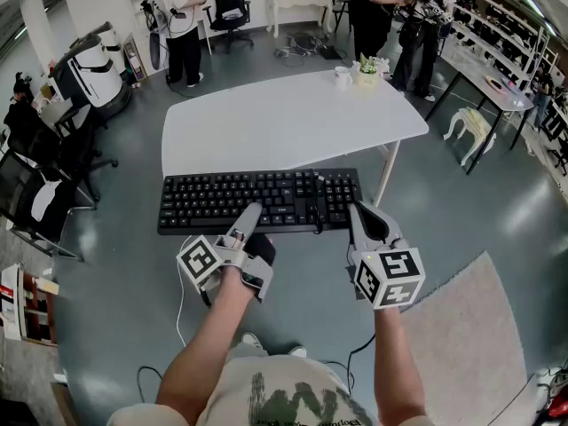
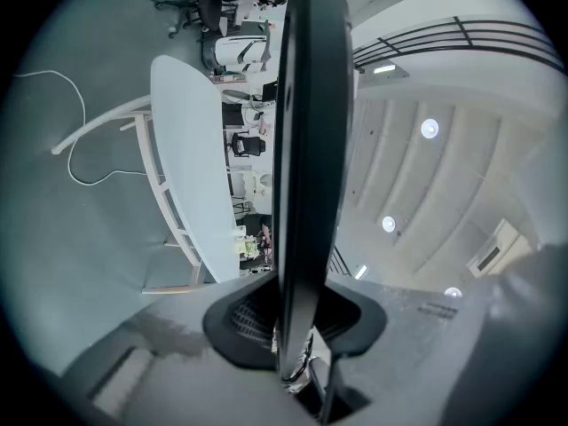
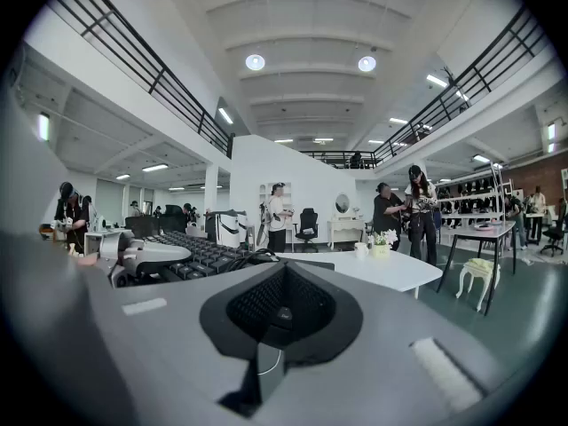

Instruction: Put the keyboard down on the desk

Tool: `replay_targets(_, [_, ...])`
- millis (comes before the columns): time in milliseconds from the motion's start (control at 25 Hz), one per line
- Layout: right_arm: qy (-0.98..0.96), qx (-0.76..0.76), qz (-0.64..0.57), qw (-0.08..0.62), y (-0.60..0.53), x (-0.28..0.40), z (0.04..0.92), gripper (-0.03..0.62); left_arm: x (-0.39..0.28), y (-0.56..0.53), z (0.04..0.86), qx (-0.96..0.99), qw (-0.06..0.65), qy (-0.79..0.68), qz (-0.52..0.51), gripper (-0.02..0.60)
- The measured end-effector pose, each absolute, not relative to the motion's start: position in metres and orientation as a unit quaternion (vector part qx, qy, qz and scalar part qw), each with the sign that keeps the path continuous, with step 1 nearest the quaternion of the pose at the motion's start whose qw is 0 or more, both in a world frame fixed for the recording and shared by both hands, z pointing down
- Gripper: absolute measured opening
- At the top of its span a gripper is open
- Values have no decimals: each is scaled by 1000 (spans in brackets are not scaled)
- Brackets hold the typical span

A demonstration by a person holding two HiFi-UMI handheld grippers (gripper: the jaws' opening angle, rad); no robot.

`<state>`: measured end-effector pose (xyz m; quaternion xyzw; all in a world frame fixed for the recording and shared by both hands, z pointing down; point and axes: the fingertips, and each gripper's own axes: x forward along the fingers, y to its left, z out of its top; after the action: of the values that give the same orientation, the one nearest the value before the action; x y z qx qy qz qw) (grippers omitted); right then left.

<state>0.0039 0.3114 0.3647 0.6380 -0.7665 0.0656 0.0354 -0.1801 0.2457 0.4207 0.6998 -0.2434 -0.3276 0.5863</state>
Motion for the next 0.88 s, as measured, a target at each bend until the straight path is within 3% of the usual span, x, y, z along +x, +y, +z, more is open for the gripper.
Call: replay_targets(880, [-766, 638, 73, 41, 279, 18, 396, -2, -166, 207, 445, 698, 587, -240, -332, 87])
